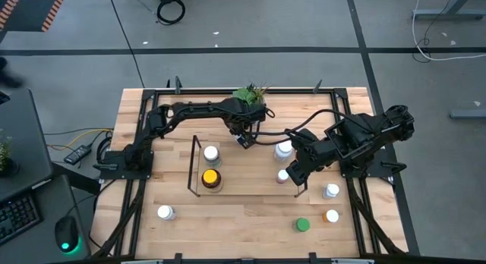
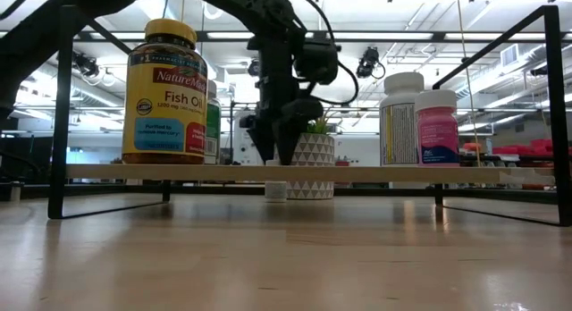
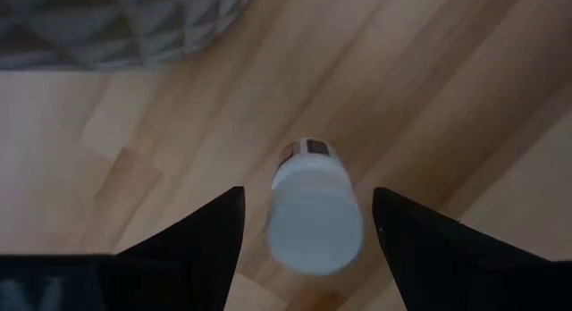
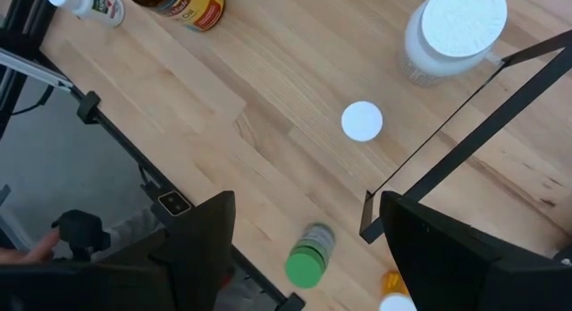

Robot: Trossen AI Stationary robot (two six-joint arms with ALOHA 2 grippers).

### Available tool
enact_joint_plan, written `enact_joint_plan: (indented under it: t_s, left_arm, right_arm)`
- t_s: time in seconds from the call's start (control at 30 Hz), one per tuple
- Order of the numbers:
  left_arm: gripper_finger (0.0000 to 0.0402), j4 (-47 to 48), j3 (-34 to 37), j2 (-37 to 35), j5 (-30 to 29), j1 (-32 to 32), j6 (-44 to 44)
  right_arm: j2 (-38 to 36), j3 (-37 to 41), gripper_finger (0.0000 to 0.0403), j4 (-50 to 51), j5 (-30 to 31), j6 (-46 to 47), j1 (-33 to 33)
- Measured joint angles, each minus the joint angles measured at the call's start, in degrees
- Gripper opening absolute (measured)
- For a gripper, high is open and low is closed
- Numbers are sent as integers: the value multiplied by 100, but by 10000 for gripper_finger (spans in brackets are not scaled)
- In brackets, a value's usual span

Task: Pick and place medicine bottles onto shelf by color
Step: Put the small white medicine bottle on the shelf

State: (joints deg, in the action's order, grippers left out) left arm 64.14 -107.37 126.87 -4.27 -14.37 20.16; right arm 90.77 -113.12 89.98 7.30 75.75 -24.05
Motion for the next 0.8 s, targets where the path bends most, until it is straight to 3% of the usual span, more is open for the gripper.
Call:
enact_joint_plan:
  t_s: [0.57, 0.8]
  left_arm:
    - [249, 23, 7, 77, 5, 20, -141]
    - [213, 24, 7, 77, 4, 18, -190]
  right_arm:
    - [4, 2, 286, 4, -1, 32, -20]
    - [4, 2, 286, 3, 48, 12, -20]
